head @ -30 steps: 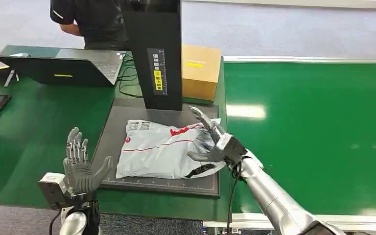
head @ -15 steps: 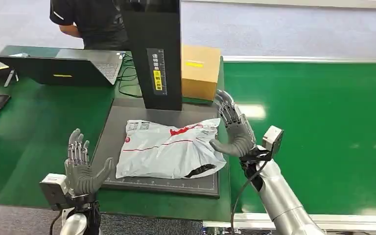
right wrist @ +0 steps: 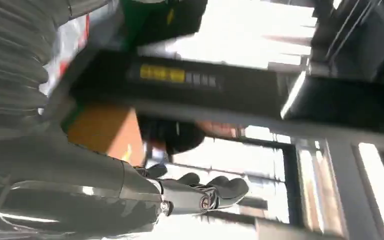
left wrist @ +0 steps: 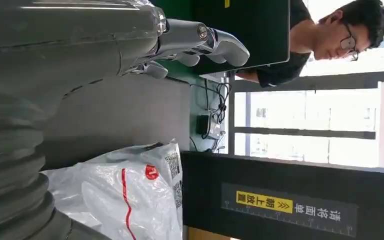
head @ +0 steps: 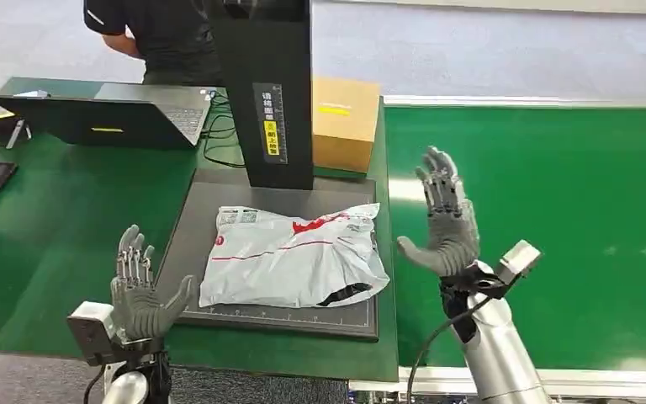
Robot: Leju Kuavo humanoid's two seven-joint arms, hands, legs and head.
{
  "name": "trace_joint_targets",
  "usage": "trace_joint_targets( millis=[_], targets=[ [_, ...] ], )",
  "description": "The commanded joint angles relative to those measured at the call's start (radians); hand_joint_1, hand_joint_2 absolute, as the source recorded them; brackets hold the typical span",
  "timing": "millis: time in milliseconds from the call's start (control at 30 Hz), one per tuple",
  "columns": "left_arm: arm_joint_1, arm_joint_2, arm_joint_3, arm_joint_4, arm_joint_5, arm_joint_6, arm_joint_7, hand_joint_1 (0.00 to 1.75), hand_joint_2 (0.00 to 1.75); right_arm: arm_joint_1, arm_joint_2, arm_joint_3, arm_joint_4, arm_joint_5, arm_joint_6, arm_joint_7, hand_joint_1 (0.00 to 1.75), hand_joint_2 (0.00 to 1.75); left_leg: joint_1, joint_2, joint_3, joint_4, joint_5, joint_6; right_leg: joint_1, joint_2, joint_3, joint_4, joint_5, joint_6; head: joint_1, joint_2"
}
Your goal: Moved the parcel from conveyor to table for the left to box.
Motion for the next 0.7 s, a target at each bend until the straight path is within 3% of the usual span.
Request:
trace_joint_targets(
  millis=[33,200,233,267,333,433,533,700],
  targets=[
    [-0.010,0.009,0.039,0.011,-0.016,-0.021,-0.001,0.00,1.75,0.092,0.074,-0.331,-0.227,0.084,-0.232,-0.050,0.00,1.75,0.001,-0.003,0.001,-0.001,0.001,-0.003,0.001,-0.003,0.002,0.000,-0.001,-0.002,0.000,0.000],
    [-0.009,0.006,0.041,0.009,-0.019,-0.023,0.000,0.00,1.75,0.097,0.086,-0.345,-0.218,0.087,-0.217,-0.052,0.00,1.75,0.001,-0.001,0.003,-0.002,0.000,-0.002,0.001,-0.001,0.003,-0.001,0.000,-0.002,0.000,0.000],
    [-0.009,0.049,-0.014,0.010,-0.066,-0.092,-0.002,0.00,1.75,0.108,0.118,-0.394,-0.203,0.097,-0.317,0.033,0.00,1.75,0.000,0.000,0.002,-0.001,0.000,-0.002,0.001,0.000,0.002,-0.001,0.000,-0.001,0.000,0.000],
    [-0.005,0.047,-0.025,0.004,-0.127,-0.100,-0.004,0.00,1.75,0.151,0.108,-0.426,-0.199,0.113,-0.363,0.002,0.00,1.75,0.001,0.001,0.003,-0.001,0.000,-0.002,0.001,0.001,0.002,-0.001,0.000,-0.002,0.000,0.000],
    [-0.005,0.040,-0.047,0.008,-0.153,-0.147,0.005,0.00,1.75,0.211,0.118,-0.491,-0.173,0.062,-0.321,-0.051,0.00,1.75,0.001,-0.003,0.002,-0.001,0.000,-0.002,0.001,-0.003,0.004,-0.002,-0.001,-0.001,0.000,0.000],
    [-0.015,0.040,-0.083,0.025,-0.235,-0.159,0.036,0.00,1.75,0.270,0.170,-0.577,-0.160,0.109,-0.338,-0.031,0.00,1.75,0.002,-0.008,0.004,-0.002,0.001,-0.001,0.002,-0.008,0.006,-0.003,-0.002,0.000,0.000,0.000],
    [-0.015,0.039,-0.107,0.022,-0.279,-0.164,0.045,0.00,1.75,0.306,0.181,-0.578,-0.152,0.151,-0.299,-0.004,0.00,1.75,0.001,-0.006,0.004,-0.002,0.000,-0.002,0.001,-0.006,0.006,-0.003,-0.002,0.000,0.000,0.000],
    [-0.032,0.045,-0.132,0.042,-0.330,-0.183,0.073,0.00,1.75,0.325,0.173,-0.476,-0.098,0.195,-0.095,0.105,0.00,1.75,0.001,-0.003,0.005,-0.003,-0.001,-0.004,0.001,-0.003,0.006,-0.003,-0.002,-0.001,0.000,0.000]
  ],
)
